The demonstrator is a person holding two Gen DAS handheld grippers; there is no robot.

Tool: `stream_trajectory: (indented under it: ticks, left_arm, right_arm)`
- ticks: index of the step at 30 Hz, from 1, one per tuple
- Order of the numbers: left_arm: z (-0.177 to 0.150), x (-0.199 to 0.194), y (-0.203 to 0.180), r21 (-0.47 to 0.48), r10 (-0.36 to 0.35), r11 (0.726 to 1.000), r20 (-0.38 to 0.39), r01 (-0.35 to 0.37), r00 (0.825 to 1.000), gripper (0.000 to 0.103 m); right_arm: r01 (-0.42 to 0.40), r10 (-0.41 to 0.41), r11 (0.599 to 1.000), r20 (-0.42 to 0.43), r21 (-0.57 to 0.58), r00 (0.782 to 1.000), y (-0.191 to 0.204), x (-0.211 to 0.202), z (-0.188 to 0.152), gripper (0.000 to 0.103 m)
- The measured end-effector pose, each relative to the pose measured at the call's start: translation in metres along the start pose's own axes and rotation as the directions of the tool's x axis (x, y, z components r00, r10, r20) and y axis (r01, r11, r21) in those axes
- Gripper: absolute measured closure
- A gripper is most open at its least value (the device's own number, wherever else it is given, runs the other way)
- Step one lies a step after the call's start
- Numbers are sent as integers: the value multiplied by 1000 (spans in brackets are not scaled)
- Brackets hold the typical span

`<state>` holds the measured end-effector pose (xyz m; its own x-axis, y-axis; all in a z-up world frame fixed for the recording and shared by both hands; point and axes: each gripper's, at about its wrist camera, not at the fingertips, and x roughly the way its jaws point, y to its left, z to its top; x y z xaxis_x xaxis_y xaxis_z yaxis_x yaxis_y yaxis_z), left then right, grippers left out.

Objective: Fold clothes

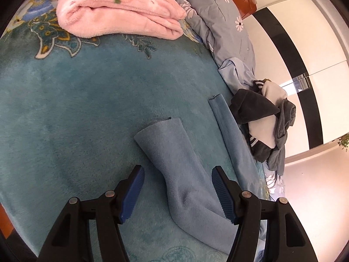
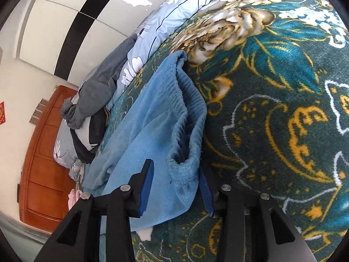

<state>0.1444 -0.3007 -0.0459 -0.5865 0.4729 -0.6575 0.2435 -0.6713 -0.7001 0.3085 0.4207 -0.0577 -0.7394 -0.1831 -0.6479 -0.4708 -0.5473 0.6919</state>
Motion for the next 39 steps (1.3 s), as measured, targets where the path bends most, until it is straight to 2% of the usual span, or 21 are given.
stream_trajectory:
  ticks: [1,3,5,8,11,13,19,22,24,26,28,32,36,39]
  left_arm:
    - [0,-1,0,-1,-4,1000,0,4,1000,35]
    - [0,-4,0,-2,-12,1000,-3,12,1000,35]
    - [0,-6,0,5,-16,1000,-1,16,1000,35]
    - [0,-7,1,12,-16,1000,4,16,1000,35]
    - [0,0,4,-13,-29,999,-20,29,999,35]
    - [-4,4,3,-2,-26,1000,-42,25,999,35]
    - [-2,-3,5,0,-12,1000,-22,12,1000,35]
    - [4,-2,2,13,-32,999,-15,33,999,37]
    - [3,0,-3,41,-15,999,-11,15,1000,48]
    - [1,4,-7,70,-2,998,-15,4,1000,80]
    - [-2,10,-11,91,10,996,-29,-8,1000,99]
    - [-2,12,-27,140,-3,990,-20,6,1000,99]
    - [14,-11,-58,199,-78,978,74,62,994,99]
    - [29,-19,-90,280,-76,959,132,36,988,99]
  right_arm:
    - [-16,16,1000,-6,2,1000,1,0,0,92]
    - [-27,27,1000,5,2,1000,3,-7,1,92]
    - [-45,46,999,71,-11,996,4,-32,6,94]
    - [7,-6,1000,145,-2,989,-11,-64,17,94]
    - [59,-64,997,123,42,990,-29,-60,15,94]
    - [51,-59,996,100,74,993,-37,-51,11,94]
    - [75,-80,993,59,87,995,-41,-36,9,94]
    - [84,-88,994,50,76,995,-41,-35,10,94]
    - [83,-87,993,49,80,995,-41,-33,9,94]
    - [80,-84,993,49,82,995,-41,-34,8,93]
    - [78,-82,993,47,84,995,-41,-34,9,94]
    - [92,-95,993,44,69,995,-38,-34,11,93]
    - [93,-97,993,45,71,994,-38,-34,10,93]
    - [94,-97,993,48,71,994,-39,-34,10,93]
